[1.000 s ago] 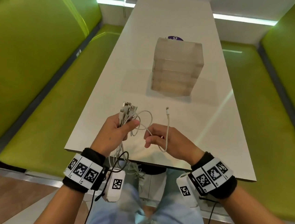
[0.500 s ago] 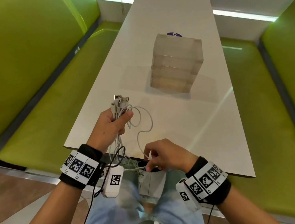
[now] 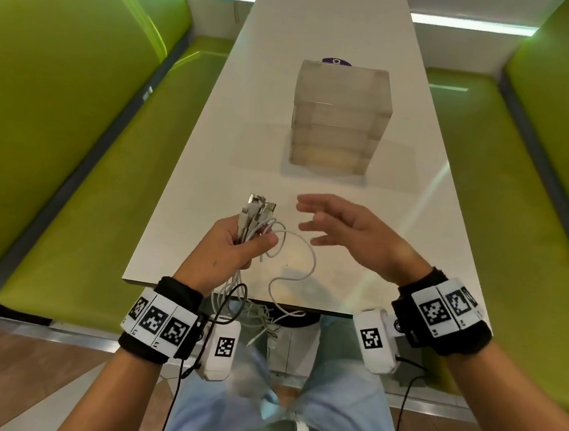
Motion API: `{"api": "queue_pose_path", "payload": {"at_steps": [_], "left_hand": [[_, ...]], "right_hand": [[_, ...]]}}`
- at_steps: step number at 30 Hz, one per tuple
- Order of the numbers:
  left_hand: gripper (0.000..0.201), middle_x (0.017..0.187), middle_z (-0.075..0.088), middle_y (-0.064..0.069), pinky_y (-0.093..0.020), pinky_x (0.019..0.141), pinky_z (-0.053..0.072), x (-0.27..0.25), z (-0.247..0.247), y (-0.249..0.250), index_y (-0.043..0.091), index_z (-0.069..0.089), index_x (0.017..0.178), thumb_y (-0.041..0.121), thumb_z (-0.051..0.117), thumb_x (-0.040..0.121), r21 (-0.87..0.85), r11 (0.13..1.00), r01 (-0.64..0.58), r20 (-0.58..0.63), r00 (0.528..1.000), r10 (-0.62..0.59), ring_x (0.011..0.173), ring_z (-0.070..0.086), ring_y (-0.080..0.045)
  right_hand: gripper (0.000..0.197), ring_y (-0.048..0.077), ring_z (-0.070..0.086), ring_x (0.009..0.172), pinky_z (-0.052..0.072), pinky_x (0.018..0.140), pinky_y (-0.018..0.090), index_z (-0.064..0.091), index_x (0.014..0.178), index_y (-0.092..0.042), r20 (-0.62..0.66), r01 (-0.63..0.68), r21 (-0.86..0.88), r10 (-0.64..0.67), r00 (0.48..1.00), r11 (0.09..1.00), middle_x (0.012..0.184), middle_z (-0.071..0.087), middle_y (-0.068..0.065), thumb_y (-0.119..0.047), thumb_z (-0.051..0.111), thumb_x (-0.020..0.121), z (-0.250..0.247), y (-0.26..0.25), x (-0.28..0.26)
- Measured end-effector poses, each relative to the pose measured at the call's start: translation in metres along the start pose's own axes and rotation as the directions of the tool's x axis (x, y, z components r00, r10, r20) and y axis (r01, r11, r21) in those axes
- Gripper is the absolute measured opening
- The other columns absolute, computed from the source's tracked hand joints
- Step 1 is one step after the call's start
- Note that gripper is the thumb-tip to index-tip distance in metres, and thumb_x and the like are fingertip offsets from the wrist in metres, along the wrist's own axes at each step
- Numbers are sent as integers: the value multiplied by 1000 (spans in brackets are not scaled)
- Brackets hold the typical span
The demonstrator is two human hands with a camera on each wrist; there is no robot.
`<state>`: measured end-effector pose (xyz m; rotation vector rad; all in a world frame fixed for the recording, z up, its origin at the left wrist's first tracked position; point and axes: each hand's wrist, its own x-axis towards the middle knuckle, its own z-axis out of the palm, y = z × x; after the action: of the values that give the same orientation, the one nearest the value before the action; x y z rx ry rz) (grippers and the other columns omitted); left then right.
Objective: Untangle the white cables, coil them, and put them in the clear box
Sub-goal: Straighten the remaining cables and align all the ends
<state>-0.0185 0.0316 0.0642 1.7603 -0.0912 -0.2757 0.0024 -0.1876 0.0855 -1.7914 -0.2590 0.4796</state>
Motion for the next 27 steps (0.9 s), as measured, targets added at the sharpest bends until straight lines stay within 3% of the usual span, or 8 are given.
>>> {"api": "queue_pose_path", "payload": {"at_steps": [2,5,9,11,14,16,20,27], "left_hand": [[12,55,51,11,-19,50,38,0,3,1,18,60,76,18,66,87,44,999,-3,48,999,1,49,43,-2],[16,57,53,12,-16,50,38,-1,5,3,11,63,88,24,71,83,91,996,-11,131,991,-1,52,45,-1],[30,54,48,11,-15,49,37,-2,1,1,13,63,94,29,76,72,6,1000,-9,77,997,8,49,43,-4],[29,50,44,10,-18,47,34,0,-2,-3,10,61,92,31,74,78,-111,993,-28,9,1000,30,46,36,-6],[40,52,33,11,-21,46,26,3,-3,-3,8,57,89,48,60,87,-265,963,-53,-71,997,36,46,26,-8],[31,53,30,10,-22,45,22,5,-1,-2,10,56,85,40,51,92,-329,941,-76,-114,993,41,46,22,-8],[28,51,29,12,-21,44,20,8,-1,1,12,51,78,33,49,96,-413,904,-112,-149,987,54,45,21,-7],[26,50,28,13,-19,42,20,10,-5,12,12,47,75,33,45,92,-487,864,-124,-116,990,76,44,22,-5]], "right_hand": [[54,11,60,113,52,93,30,43,137,-26,12,19,87,-20,1000,996,135,52,-3,-40,53,86,5,-10,-2],[74,7,63,104,52,90,28,37,141,-31,61,10,-102,-4,998,995,131,55,-5,-37,72,76,13,-9,1],[41,10,62,75,48,66,22,59,120,-14,115,-10,-121,24,993,993,89,70,-1,-18,73,81,16,0,3],[25,12,61,73,48,66,24,66,104,-9,173,-16,-138,40,984,990,81,69,3,-13,72,81,14,5,1],[12,10,66,76,52,78,26,67,89,-9,274,-13,-229,77,959,973,81,70,2,-11,74,80,18,14,-2],[12,8,65,77,51,79,26,67,87,-14,324,-12,-336,128,937,942,81,69,-3,-11,74,78,26,24,-4],[39,15,61,105,48,94,34,62,113,-17,426,-15,-533,284,859,846,113,67,1,-9,73,77,37,43,-10],[36,17,57,116,45,103,39,52,131,-19,268,-105,-362,211,940,926,129,59,0,-25,53,95,15,37,-8]]}}
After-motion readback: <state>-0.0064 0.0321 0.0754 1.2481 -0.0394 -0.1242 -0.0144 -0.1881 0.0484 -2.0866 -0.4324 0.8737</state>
